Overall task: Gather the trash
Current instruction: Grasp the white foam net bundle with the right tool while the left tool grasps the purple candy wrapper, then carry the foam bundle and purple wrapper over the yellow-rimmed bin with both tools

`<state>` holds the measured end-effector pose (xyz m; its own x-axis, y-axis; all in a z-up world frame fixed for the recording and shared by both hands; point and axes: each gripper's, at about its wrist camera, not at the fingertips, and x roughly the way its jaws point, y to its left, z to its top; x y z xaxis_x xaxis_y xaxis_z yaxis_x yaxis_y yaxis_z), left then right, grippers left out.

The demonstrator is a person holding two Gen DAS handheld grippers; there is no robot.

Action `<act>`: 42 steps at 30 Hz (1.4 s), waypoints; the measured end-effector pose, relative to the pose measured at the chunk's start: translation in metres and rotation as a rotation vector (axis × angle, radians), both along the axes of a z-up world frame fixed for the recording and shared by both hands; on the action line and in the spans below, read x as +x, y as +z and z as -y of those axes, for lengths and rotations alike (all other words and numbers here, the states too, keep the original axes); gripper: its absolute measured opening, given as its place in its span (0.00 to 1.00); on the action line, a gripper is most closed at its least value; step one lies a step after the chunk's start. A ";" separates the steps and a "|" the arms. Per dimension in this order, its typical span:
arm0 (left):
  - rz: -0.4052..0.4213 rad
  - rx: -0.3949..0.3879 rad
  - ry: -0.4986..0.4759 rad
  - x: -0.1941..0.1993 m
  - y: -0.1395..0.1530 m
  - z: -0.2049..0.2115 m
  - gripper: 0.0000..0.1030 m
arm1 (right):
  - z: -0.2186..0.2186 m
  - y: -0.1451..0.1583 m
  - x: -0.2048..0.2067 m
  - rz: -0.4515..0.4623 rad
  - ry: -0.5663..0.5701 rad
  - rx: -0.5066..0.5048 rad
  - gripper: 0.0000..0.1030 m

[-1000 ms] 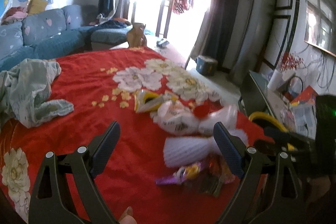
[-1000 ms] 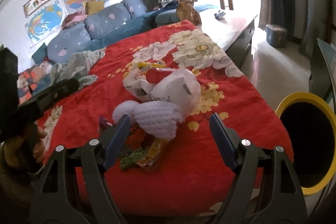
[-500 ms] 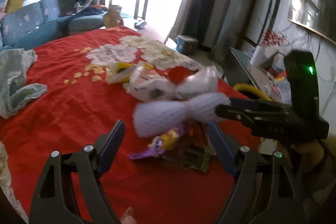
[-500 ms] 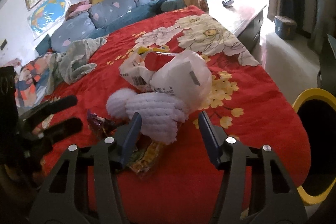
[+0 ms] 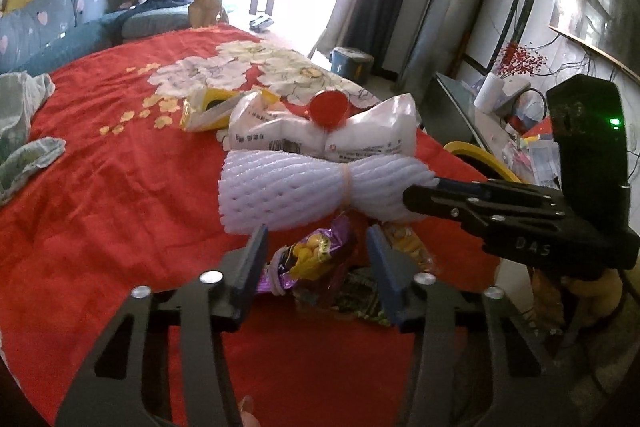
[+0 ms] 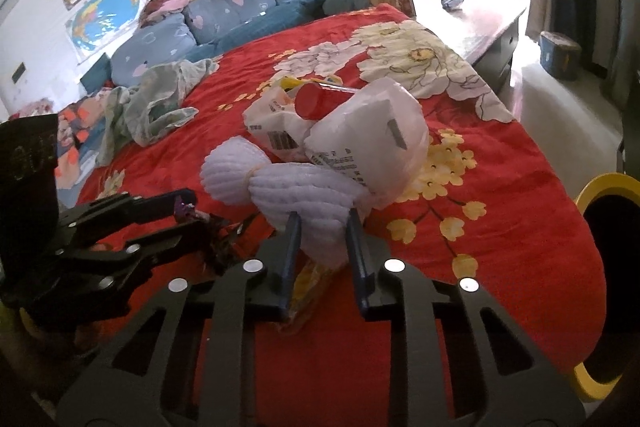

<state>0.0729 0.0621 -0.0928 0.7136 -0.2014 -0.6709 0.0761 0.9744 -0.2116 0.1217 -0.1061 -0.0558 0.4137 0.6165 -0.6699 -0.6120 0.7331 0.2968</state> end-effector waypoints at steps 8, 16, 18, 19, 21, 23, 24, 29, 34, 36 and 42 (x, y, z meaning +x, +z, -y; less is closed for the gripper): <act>0.025 0.006 0.005 -0.005 0.007 -0.002 0.26 | 0.001 0.005 -0.004 0.016 0.009 0.008 0.12; 0.089 -0.017 0.035 -0.014 0.032 -0.012 0.24 | 0.005 0.018 -0.009 0.041 0.014 0.041 0.12; 0.107 -0.024 0.043 -0.016 0.040 -0.015 0.24 | 0.006 0.023 -0.011 0.051 0.017 0.052 0.11; 0.114 -0.026 0.045 -0.017 0.043 -0.016 0.24 | 0.007 0.025 -0.012 0.056 0.016 0.059 0.11; 0.131 -0.031 0.048 -0.018 0.050 -0.018 0.24 | 0.008 0.031 -0.013 0.066 0.016 0.070 0.11; 0.146 -0.035 0.050 -0.019 0.056 -0.018 0.23 | 0.010 0.036 -0.015 0.079 0.012 0.080 0.11; 0.153 -0.037 0.050 -0.020 0.059 -0.017 0.23 | 0.011 0.039 -0.015 0.085 0.011 0.085 0.11; 0.176 -0.038 0.036 -0.021 0.069 -0.009 0.23 | 0.017 0.050 -0.017 0.115 -0.003 0.099 0.11; 0.195 -0.042 0.014 -0.018 0.078 0.003 0.23 | 0.027 0.061 -0.015 0.148 -0.033 0.113 0.11; 0.203 -0.043 0.002 -0.017 0.082 0.009 0.23 | 0.031 0.064 -0.015 0.161 -0.044 0.115 0.11; 0.217 -0.046 -0.030 -0.012 0.088 0.026 0.23 | 0.048 0.072 -0.011 0.185 -0.090 0.125 0.11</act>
